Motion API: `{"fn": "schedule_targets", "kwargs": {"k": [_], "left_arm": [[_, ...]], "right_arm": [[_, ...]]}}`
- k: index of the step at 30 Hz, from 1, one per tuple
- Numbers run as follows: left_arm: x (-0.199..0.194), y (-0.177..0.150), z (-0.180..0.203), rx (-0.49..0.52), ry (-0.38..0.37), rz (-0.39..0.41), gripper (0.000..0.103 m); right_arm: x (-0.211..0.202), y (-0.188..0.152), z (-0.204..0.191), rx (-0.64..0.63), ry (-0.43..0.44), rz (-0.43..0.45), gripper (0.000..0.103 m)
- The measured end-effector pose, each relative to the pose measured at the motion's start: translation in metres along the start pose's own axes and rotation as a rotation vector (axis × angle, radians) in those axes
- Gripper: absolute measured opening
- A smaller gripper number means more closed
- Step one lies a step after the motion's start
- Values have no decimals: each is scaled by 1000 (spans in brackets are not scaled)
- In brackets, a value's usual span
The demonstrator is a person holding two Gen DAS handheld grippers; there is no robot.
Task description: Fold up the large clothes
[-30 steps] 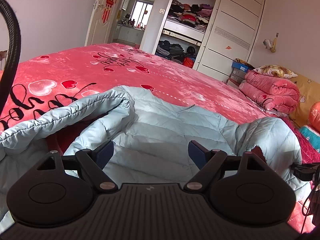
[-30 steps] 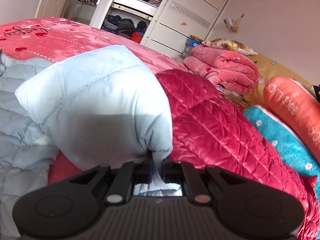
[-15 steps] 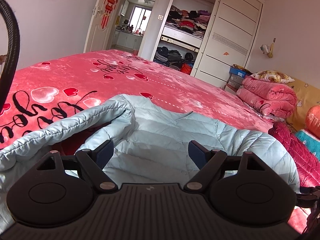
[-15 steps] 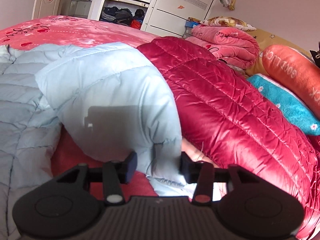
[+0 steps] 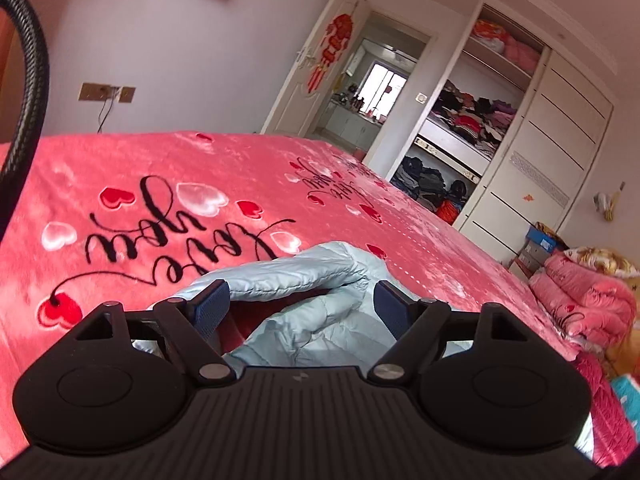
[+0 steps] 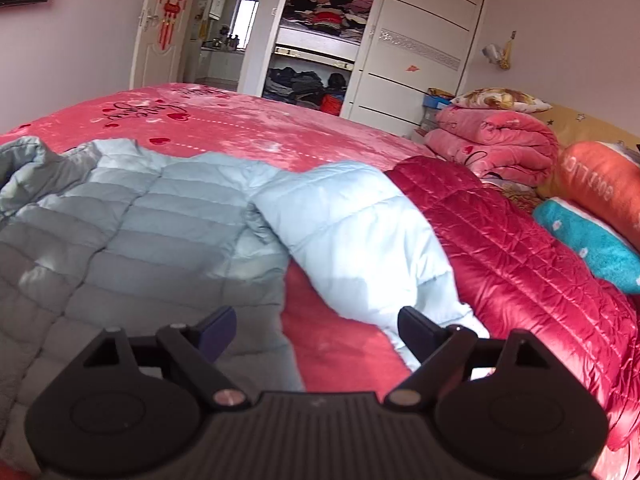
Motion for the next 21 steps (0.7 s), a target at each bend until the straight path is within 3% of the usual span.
{"fn": "schedule_targets", "kwargs": {"k": [3, 7, 13, 16, 18, 21], "left_arm": [[-4, 5, -13, -59, 80, 24, 94], [-9, 11, -17, 54, 225, 73, 97], [14, -13, -36, 159, 305, -81, 97], [29, -18, -48, 184, 330, -139, 83], [39, -20, -58, 168, 331, -186, 52], [47, -16, -68, 150, 328, -184, 34]], "right_arm": [[-9, 4, -19, -17, 54, 1, 88], [-16, 9, -38, -42, 112, 19, 90], [-18, 11, -63, -9, 197, 23, 90], [-18, 9, -74, -15, 240, 23, 90], [-19, 5, -78, -21, 256, 21, 90], [-18, 0, -80, -11, 273, 8, 91]]}}
Point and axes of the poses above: each gripper's, at about its wrist camera, not at the fingertips, and x roughly the way its jaws point, z to its right, y to its top, the point moved 2 cm from there along x, roughly the way its jaws point, and after that the axes turned 11 degrees about z, right-handed, at the moved point
